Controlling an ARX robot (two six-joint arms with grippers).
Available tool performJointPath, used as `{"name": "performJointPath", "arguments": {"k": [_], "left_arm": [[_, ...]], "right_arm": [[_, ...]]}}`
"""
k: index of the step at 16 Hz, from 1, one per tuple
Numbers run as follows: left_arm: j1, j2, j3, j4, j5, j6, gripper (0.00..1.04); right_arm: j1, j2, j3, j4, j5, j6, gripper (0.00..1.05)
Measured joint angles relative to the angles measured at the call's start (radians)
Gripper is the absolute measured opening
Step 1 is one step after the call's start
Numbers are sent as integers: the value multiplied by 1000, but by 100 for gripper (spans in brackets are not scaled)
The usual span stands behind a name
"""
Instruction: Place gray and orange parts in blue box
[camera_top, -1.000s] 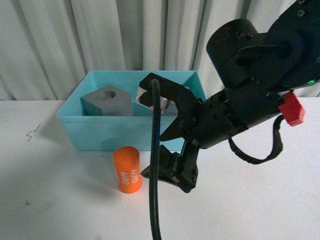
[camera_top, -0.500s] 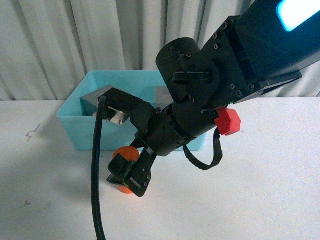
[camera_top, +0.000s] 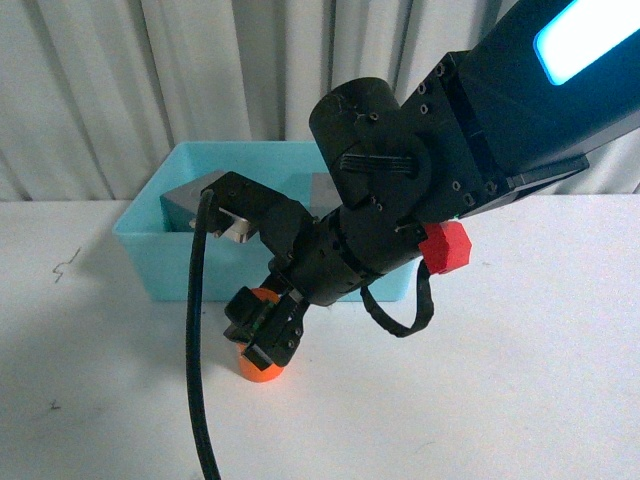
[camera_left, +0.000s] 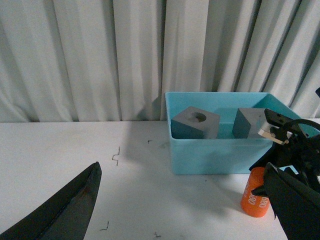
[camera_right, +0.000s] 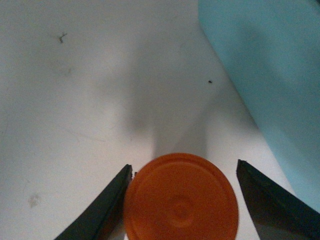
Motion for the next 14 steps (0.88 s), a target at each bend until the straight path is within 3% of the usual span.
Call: {"name": "performJointPath", "arguments": {"k": [1,2,3,4,7,9,12,14], "left_arm": [[0,0,0,0,0,0,98],[0,0,0,0,0,0,98],[0,0,0,0,0,0,98],[0,0,0,0,0,0,98],[0,0,0,0,0,0,98],[0,0,0,0,0,0,98],[0,0,0,0,0,0,98],[0,0,0,0,0,0,98]], "right_arm": [[-1,0,0,21,1,18,54],[-1,0,0,25,0,28,49],[-2,-6,-13,42,0,41,48],[-16,-93,-125,175,-23,132,47],[-64,-300,-266,342,-65,261,47],[-151,-523,-353,443,-68,380,47],[-280,-529,-270,542,63,516,47],[-247,-357,-129,472,145,589,47]]}}
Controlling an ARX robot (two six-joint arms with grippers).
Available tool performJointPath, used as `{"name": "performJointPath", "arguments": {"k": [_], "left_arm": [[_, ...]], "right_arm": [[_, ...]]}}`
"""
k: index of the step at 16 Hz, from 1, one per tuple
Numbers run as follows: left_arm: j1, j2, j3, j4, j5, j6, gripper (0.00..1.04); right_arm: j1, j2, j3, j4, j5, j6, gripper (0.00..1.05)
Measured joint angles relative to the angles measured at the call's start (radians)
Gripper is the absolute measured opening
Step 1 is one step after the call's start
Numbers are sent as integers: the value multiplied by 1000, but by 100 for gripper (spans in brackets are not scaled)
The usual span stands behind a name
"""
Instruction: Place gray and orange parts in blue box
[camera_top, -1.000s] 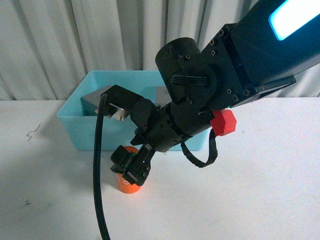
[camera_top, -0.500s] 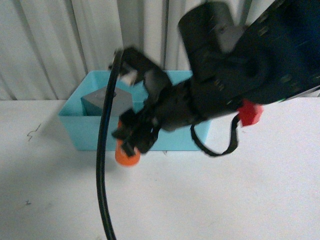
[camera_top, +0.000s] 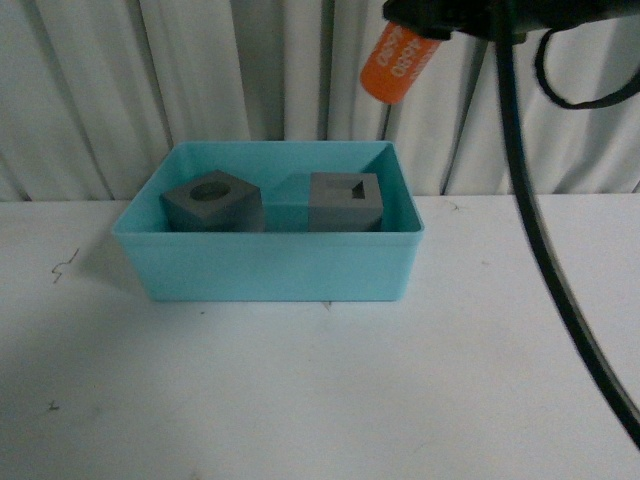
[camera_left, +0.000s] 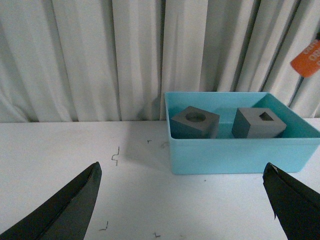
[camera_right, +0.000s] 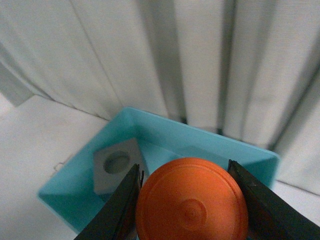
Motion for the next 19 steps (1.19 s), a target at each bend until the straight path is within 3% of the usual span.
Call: {"name": "performJointPath", "arguments": {"k": [4,7,19], "left_arm": [[0,0,0,0,0,0,98],[0,0,0,0,0,0,98],[0,0,0,0,0,0,98]], "right_arm": [[150,175,280,-145,115,32,47],[196,307,354,-228,227,52,47],[254,550,589,-407,294,44,47]]}}
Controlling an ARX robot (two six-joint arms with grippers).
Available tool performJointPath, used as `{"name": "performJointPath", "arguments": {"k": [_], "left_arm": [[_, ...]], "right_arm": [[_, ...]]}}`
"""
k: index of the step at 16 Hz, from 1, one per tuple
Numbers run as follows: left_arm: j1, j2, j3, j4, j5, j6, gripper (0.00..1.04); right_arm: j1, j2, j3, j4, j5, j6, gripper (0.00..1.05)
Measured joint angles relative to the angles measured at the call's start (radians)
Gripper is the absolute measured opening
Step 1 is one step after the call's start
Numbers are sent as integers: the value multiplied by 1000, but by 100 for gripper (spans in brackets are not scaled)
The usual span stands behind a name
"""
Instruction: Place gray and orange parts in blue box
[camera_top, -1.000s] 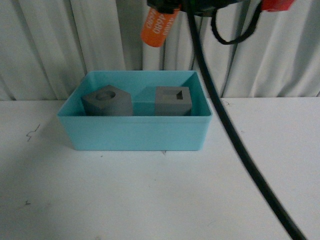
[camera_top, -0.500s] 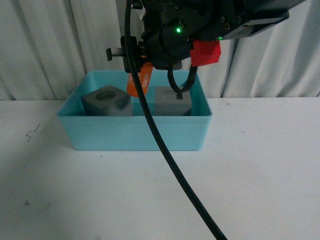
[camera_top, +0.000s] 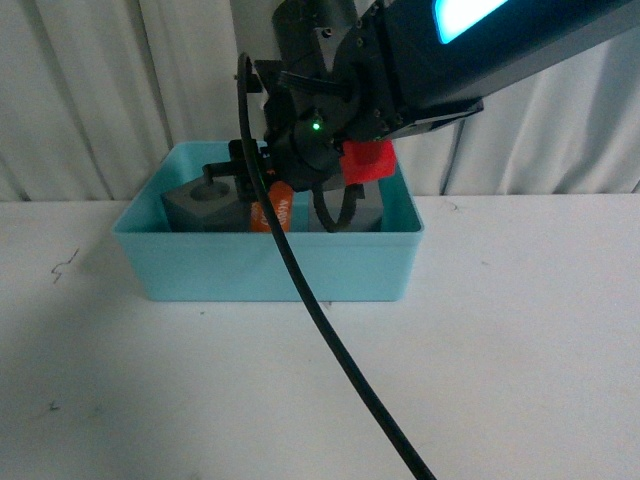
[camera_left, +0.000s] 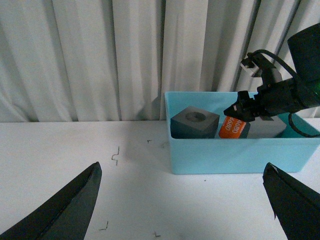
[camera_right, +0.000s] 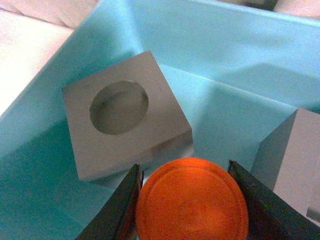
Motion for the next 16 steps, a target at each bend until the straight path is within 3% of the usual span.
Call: {"name": "performJointPath", "arguments": {"k": [10,15,16], "left_arm": [[0,0,0,0,0,0,98],[0,0,0,0,0,0,98],[0,0,0,0,0,0,98]], "right_arm": [[24,109,124,-85,91,-27,47],[23,110,105,-37,93,-21,99],[22,87,65,-15,93,-11,98]]}}
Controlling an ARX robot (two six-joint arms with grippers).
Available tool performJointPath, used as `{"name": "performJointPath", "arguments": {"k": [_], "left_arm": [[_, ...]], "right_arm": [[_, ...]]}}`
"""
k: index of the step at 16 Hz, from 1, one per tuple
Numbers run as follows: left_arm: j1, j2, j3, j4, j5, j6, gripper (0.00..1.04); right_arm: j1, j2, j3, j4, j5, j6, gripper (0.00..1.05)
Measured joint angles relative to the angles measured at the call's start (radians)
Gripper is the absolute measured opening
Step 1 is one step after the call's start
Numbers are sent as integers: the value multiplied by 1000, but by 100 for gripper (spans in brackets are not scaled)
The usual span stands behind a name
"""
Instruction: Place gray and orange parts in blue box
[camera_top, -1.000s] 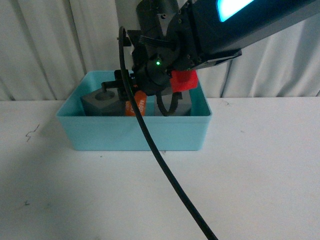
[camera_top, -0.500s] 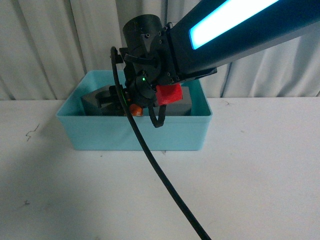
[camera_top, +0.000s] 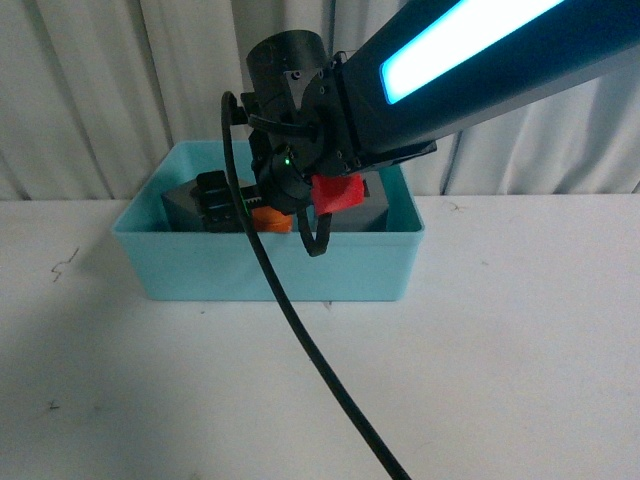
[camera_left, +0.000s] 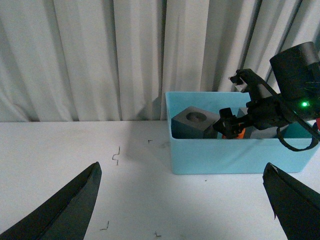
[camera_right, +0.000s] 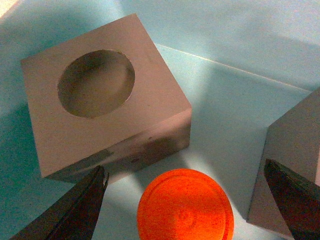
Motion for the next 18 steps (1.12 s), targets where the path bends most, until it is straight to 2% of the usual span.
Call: {"name": "performJointPath", "arguments": {"k": [4,6,8,10,12,13,15,16,17,18], "left_arm": [[0,0,0,0,0,0,98],[0,0,0,0,0,0,98],[0,0,0,0,0,0,98],[0,0,0,0,0,0,98],[0,0,0,0,0,0,98],[0,0,0,0,0,0,98],[0,0,0,0,0,0,98],[0,0,0,0,0,0,98],[0,0,0,0,0,0,98],[0,0,0,-1,2,0,98]], "right_arm": [[-47,-218,-259,174,0,38,98],[-111,-429,-453,275,38,43,98],[-200,-684,-728,354,60,41,98],[-284,-944,-1045,351,74,47,98],[-336,-1228,-1350,262,136,93,98],[-330,-1368,-1473,187,188,139,98],[-198,-1601,-1654,-5,315,285,98],[-153,-1641,-1681,-43,326,346,98],[-157,-1637,-1677,5,345,381,98],[-182,-1617,-1772,346,340,310,88]]}}
